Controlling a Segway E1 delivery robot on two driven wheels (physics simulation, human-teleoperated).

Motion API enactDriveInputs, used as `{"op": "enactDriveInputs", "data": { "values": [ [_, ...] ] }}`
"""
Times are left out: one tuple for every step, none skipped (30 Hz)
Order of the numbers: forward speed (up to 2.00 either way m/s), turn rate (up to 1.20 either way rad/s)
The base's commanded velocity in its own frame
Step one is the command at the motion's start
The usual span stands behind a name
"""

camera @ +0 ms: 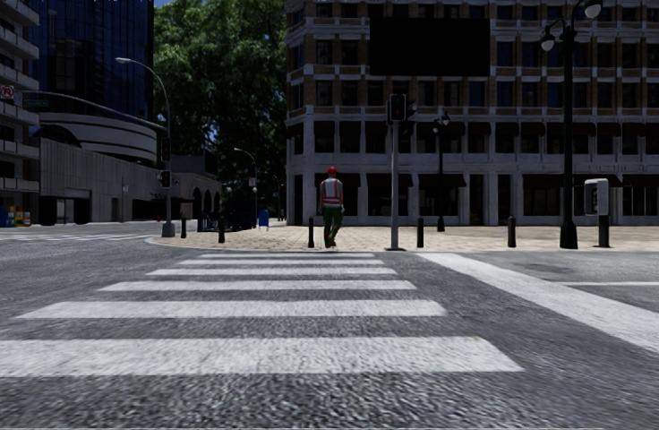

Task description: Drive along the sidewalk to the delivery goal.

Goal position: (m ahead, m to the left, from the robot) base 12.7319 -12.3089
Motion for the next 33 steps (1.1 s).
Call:
{"op": "enactDriveInputs", "data": {
  "values": [
    [2.00,0.00],
    [2.00,0.00],
    [2.00,0.00],
    [2.00,0.00],
    [2.00,0.00],
    [2.00,0.00],
    [2.00,0.00],
    [2.00,0.00],
    [2.00,0.00],
    [2.00,0.00],
    [2.00,0.00],
    [2.00,0.00],
    [2.00,0.00],
    [2.00,0.00],
    [2.00,0.00],
    [2.00,0.00],
    [2.00,0.00],
    [2.00,0.00],
    [2.00,0.00],
    [2.00,0.00],
    [2.00,0.00],
    [2.00,0.00],
    [2.00,0.00],
    [2.00,0.00],
    [2.00,0.00],
    [2.00,0.00],
    [2.00,0.00],
    [2.00,0.00],
    [2.00,0.00],
    [2.00,0.00],
    [2.00,0.00],
    [2.00,0.00],
    [2.00,0.00]
  ]
}}
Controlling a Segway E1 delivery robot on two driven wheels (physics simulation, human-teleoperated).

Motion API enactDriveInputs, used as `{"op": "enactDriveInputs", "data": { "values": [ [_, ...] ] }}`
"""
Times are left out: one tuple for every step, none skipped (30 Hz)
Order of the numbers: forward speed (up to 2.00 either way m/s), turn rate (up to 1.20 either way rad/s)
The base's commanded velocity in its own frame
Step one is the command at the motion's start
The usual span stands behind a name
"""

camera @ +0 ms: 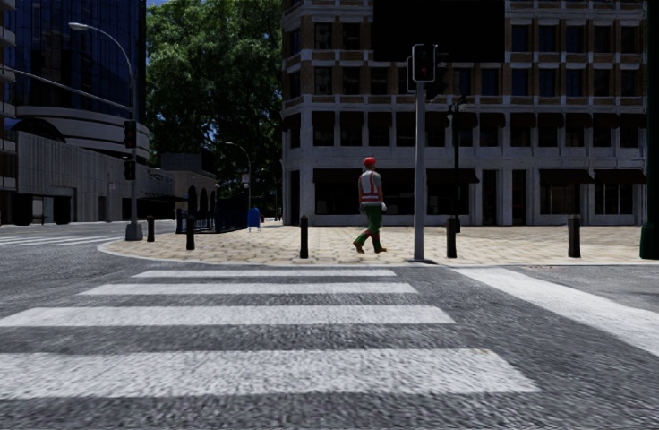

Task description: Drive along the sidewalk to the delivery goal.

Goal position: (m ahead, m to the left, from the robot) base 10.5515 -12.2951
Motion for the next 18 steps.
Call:
{"op": "enactDriveInputs", "data": {
  "values": [
    [2.00,0.00],
    [2.00,0.00],
    [2.00,0.00],
    [2.00,0.00],
    [2.00,0.00],
    [2.00,0.00],
    [2.00,0.00],
    [2.00,0.00],
    [2.00,0.00],
    [2.00,0.00],
    [2.00,0.00],
    [2.00,0.00],
    [2.00,0.00],
    [2.00,0.00],
    [2.00,0.00],
    [2.00,0.00],
    [2.00,0.00],
    [2.00,0.00]
  ]
}}
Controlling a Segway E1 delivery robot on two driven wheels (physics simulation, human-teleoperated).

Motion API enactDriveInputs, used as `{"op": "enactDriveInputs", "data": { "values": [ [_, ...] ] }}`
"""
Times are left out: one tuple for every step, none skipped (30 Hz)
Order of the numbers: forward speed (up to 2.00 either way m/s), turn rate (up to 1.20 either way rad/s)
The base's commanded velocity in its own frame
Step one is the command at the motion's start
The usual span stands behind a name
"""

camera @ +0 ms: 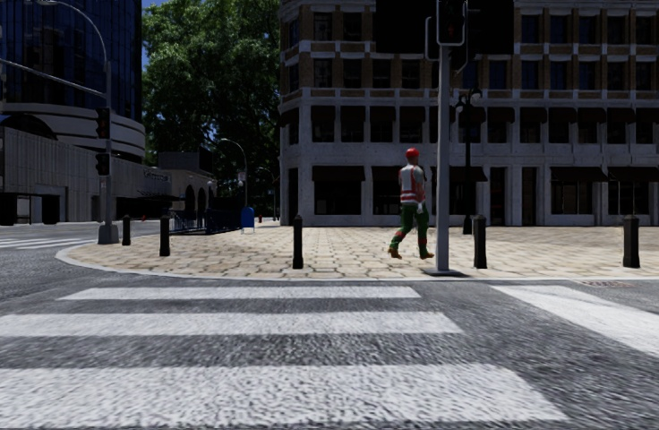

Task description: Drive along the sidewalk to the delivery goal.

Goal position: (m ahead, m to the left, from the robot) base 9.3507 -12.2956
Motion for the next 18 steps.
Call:
{"op": "enactDriveInputs", "data": {
  "values": [
    [2.00,0.00],
    [2.00,0.00],
    [2.00,0.00],
    [2.00,0.00],
    [2.00,0.00],
    [2.00,0.00],
    [2.00,0.00],
    [2.00,0.00],
    [2.00,0.00],
    [2.00,0.00],
    [2.00,0.00],
    [2.00,0.00],
    [2.00,0.00],
    [2.00,0.00],
    [2.00,0.00],
    [2.00,0.00],
    [2.00,0.00],
    [2.00,0.00]
  ]
}}
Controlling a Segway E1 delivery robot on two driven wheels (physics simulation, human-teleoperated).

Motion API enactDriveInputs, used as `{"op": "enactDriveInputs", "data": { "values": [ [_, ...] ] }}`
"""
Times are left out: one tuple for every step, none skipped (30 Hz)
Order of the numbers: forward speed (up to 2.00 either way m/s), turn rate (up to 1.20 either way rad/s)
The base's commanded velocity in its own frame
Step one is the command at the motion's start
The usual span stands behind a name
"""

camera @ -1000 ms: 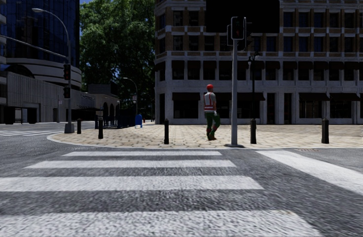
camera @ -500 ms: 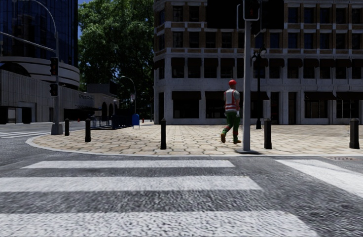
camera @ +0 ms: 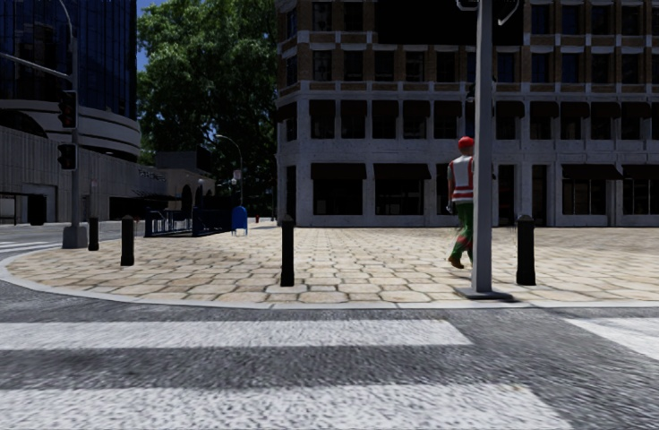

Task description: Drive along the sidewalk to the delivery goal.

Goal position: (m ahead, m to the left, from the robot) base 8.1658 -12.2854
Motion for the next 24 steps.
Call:
{"op": "enactDriveInputs", "data": {
  "values": [
    [2.00,0.00],
    [2.00,0.00],
    [2.00,0.00],
    [2.00,-0.19],
    [2.00,-0.32],
    [2.00,-0.37],
    [2.00,-0.38],
    [2.00,-0.38],
    [2.00,-0.38],
    [2.00,-0.39],
    [2.00,-0.39],
    [2.00,-0.39],
    [2.00,-0.39],
    [2.00,-0.39],
    [2.00,-0.39],
    [2.00,-0.39],
    [2.00,-0.40],
    [2.00,-0.40],
    [2.00,-0.40],
    [2.00,-0.40],
    [2.00,-0.40],
    [2.00,-0.40],
    [2.00,-0.40],
    [2.00,-0.40]
  ]
}}
